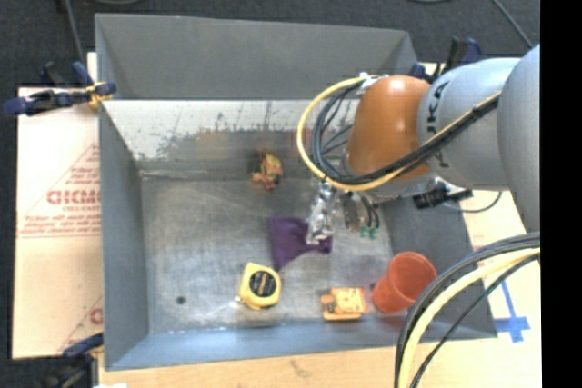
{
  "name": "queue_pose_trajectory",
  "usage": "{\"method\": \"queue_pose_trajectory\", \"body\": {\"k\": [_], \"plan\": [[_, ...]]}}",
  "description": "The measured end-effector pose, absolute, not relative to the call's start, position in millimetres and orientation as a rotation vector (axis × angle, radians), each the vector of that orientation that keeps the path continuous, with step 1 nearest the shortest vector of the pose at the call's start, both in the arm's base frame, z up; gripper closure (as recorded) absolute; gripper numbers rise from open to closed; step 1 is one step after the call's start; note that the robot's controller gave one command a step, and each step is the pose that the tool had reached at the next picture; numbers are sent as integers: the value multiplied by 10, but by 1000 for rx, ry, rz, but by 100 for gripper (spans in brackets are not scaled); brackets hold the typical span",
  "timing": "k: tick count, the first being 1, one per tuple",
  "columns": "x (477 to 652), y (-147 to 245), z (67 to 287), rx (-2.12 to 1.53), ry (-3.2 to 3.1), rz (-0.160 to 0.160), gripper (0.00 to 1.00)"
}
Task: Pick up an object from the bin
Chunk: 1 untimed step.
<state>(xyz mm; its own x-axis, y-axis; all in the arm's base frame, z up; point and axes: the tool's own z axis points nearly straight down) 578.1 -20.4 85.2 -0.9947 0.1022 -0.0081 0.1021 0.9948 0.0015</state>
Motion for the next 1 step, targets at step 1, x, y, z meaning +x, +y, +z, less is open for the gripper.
{"method": "queue_pose_trajectory", "body": {"k": [1], "plan": [[5767, -204, 892, 161, 3135, 2, 100]]}}
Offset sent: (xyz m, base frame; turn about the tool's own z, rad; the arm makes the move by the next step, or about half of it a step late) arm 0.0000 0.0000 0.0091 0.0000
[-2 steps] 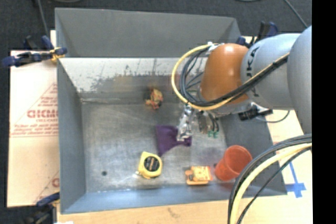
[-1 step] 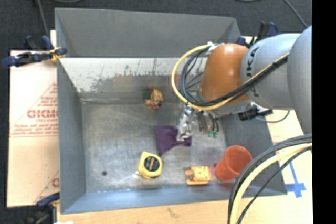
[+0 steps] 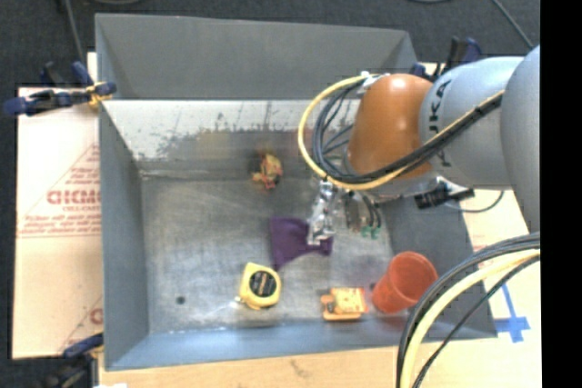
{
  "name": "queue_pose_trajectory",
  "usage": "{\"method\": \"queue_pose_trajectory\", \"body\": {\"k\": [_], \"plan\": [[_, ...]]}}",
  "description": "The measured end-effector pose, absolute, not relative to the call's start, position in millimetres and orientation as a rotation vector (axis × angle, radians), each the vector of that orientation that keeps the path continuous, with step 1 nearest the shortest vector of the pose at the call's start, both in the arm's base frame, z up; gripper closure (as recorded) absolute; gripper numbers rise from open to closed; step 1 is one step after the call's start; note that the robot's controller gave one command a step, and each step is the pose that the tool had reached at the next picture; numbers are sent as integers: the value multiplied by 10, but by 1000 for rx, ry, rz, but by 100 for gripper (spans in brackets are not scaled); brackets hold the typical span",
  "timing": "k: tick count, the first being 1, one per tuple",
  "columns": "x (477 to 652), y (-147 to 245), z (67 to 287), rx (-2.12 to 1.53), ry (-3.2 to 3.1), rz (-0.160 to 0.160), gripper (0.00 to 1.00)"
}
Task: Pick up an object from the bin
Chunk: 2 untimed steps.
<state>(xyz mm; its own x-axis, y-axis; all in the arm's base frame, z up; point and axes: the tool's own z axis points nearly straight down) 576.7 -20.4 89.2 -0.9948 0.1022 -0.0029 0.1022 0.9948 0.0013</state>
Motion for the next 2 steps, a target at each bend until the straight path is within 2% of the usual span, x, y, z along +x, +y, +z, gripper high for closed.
{"method": "queue_pose_trajectory", "body": {"k": [2], "plan": [[5774, -205, 1161, 161, 3133, 2, 100]]}}
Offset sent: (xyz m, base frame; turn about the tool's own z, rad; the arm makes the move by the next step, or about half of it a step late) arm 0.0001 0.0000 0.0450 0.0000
